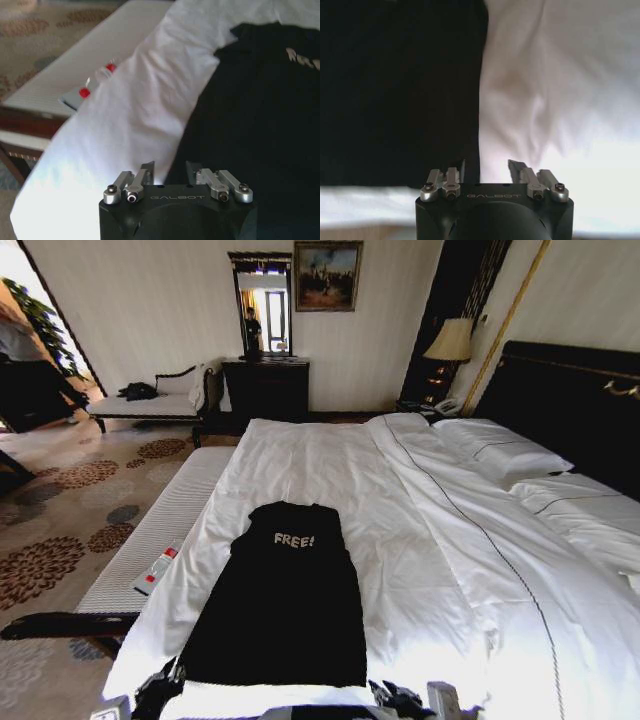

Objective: Fold the clothes on the bed.

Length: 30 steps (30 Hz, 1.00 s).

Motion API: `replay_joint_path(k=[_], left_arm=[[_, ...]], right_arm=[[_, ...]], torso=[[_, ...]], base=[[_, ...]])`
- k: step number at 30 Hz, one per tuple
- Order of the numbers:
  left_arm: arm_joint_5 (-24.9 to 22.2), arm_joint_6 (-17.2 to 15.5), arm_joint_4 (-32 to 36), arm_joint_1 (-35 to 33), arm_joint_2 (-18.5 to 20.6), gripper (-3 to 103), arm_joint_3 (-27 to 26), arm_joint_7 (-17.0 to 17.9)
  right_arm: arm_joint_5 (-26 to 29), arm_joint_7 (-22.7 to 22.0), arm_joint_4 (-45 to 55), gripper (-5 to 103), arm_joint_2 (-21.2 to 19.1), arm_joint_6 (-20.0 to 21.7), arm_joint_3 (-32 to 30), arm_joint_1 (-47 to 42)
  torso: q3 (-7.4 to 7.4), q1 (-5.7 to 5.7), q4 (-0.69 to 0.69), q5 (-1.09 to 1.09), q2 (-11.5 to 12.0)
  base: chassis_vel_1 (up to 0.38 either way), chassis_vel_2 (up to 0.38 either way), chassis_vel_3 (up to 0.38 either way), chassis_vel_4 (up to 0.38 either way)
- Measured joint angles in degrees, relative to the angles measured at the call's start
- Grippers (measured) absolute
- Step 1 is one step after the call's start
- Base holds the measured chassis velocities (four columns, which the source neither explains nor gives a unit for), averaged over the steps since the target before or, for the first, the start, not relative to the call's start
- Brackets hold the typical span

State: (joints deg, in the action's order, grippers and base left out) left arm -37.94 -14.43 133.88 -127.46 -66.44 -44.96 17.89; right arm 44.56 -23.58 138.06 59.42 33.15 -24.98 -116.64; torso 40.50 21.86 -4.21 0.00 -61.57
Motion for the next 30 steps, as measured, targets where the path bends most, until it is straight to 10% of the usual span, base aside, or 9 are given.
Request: replay_joint_path(k=[16, 30], left_arm=[[7.69, 2.58, -1.36, 10.27, 2.22, 98, 2.34, -2.89], [8.62, 1.14, -2.03, 13.73, 2.50, 100, 8.98, -0.90]], right_arm=[[40.89, 3.29, -12.18, 100, -8.74, -2.98, -0.38, 39.95], [41.23, 5.55, -27.00, 98, -1.61, 1.15, 7.41, 51.49]], torso=[[0.02, 0.01, 0.02, 0.00, 0.01], [0.01, 0.01, 0.01, 0.00, 0.01]], base=[[0.000, 0.000, 0.000, 0.000], [0.000, 0.000, 0.000, 0.000]])
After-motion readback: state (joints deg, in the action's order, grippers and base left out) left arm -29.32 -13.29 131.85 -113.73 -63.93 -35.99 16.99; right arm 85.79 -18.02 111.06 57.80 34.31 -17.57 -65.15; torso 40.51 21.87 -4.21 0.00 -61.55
